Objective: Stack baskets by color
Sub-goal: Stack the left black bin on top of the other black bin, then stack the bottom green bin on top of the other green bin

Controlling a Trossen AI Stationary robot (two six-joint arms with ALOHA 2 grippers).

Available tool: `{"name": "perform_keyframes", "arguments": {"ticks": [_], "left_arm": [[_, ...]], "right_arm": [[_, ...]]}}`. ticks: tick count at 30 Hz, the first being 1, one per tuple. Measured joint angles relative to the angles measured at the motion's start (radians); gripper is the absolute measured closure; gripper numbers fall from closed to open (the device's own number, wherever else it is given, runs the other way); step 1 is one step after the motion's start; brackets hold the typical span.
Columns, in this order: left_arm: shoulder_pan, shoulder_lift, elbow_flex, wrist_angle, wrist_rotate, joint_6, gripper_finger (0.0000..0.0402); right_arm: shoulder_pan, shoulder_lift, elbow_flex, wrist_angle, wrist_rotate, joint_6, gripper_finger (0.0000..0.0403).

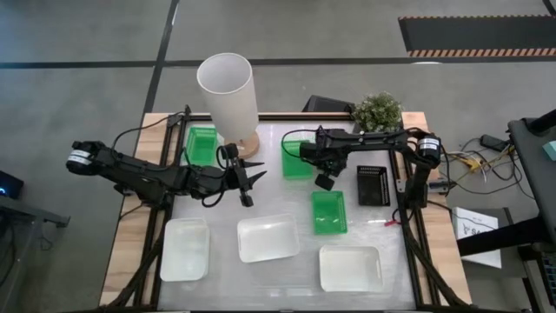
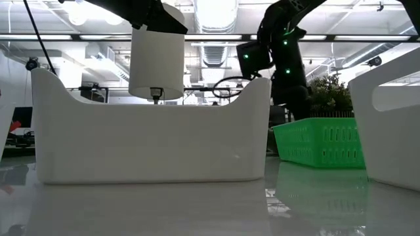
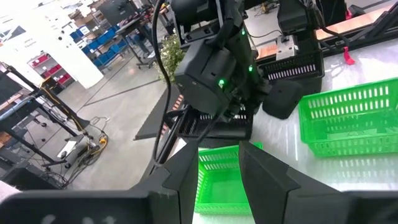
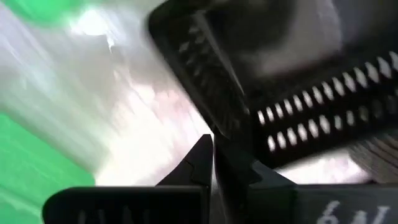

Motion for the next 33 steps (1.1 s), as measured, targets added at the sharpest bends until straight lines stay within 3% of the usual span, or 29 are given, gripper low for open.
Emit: {"name": "perform_keyframes", "arguments": {"ticks": [22, 33], "left_arm": [[0.000, 0.000, 0.000, 0.000, 0.000, 0.000, 0.0302], [0.000, 0.000, 0.000, -0.001, 0.000, -0.021, 0.0302]], "right_arm": [[-0.002, -0.011, 0.049, -0.081, 0.010, 0.002, 0.0394], [0.059, -0.191, 0.046, -0.092, 0.010, 0.180, 0.0394]]}}
